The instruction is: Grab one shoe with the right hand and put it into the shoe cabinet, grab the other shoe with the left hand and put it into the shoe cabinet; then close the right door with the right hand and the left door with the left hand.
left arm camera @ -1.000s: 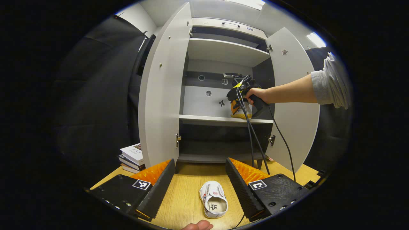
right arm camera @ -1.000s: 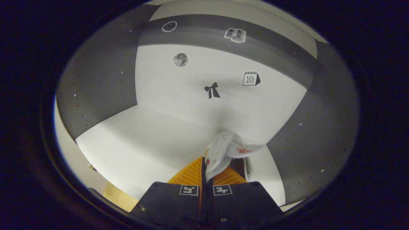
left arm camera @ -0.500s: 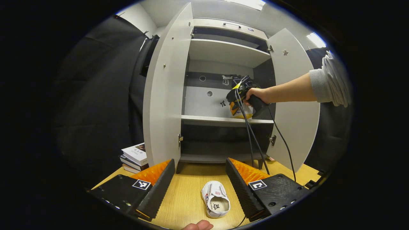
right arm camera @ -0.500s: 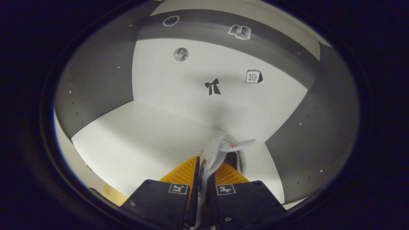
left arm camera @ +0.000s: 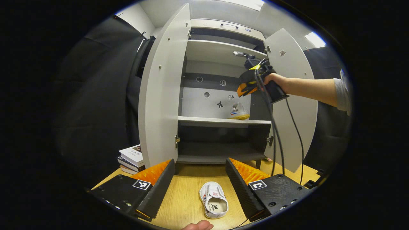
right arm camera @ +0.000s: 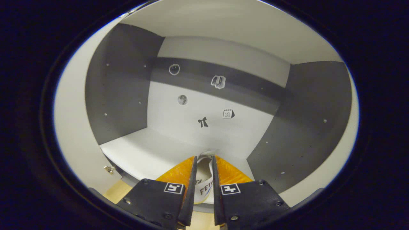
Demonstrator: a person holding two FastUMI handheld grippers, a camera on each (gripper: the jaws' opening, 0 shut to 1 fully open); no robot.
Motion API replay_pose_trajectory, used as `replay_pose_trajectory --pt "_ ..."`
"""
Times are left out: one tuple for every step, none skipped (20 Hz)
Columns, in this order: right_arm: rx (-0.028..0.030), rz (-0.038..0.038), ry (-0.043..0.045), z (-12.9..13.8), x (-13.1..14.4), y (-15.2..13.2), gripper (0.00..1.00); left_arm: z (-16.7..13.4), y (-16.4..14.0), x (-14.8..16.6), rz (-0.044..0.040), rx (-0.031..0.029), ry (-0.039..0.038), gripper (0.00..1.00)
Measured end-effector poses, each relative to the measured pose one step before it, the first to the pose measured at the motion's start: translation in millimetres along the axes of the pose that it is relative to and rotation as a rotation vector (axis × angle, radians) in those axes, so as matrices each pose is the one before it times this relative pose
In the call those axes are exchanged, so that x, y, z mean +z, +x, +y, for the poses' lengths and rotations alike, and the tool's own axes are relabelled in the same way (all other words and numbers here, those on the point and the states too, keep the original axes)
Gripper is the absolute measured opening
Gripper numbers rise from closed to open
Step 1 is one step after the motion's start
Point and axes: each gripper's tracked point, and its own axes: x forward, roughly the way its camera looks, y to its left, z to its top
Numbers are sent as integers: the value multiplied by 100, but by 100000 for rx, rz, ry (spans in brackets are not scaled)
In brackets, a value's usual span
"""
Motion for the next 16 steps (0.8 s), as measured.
replay_pose_trajectory --pt "316 -3067 562 -130 58 -1831 29 -303 -20 -7 -64 -665 -360 95" --pt "53 -3504 1120 27 109 -2023 29 -421 -51 59 25 -1295 -121 95" --pt "-99 -3059 1367 183 -352 -1778 36 -295 -39 51 -261 -611 143 95" --pt "518 -3057 469 297 -383 -2069 30 -290 -124 -12 -54 -188 152 95" --pt "-312 -2863 383 285 -476 -2078 30 -383 -110 -114 -68 -491 253 95" --pt "-529 -2509 785 150 -753 -1848 31 -439 -217 -97 167 -1017 656 95" --pt "-56 -2457 1618 396 -783 -1928 36 -374 -149 24 141 -910 942 95" --pt "-597 -2342 1765 212 -896 -1858 31 -297 -241 -20 -65 -352 996 95" --pt "-1207 -2151 2515 -89 -957 -1862 33 -207 -227 -124 28 -231 565 95" --pt "-1124 -2092 2508 -13 -1090 -1904 33 -450 -222 1 220 -513 143 95" --pt "-1266 -1472 1369 -102 -996 -1482 43 -369 -206 -94 356 -341 79 95" --pt "-2568 -1669 1052 -513 -928 -1481 41 -286 -196 -182 417 -263 93 95" --pt "-1873 -1511 -52 -363 -992 -1437 47 -360 -175 -157 407 -471 33 95" --pt "-1300 -293 -928 -292 -1186 -1301 53 -440 -118 -230 502 -631 116 95" --pt "-837 58 1181 17 -1704 -1617 54 -464 -61 -254 635 -550 238 95" --pt "128 244 765 231 -1371 -1087 54 -345 98 -225 480 -413 501 95"
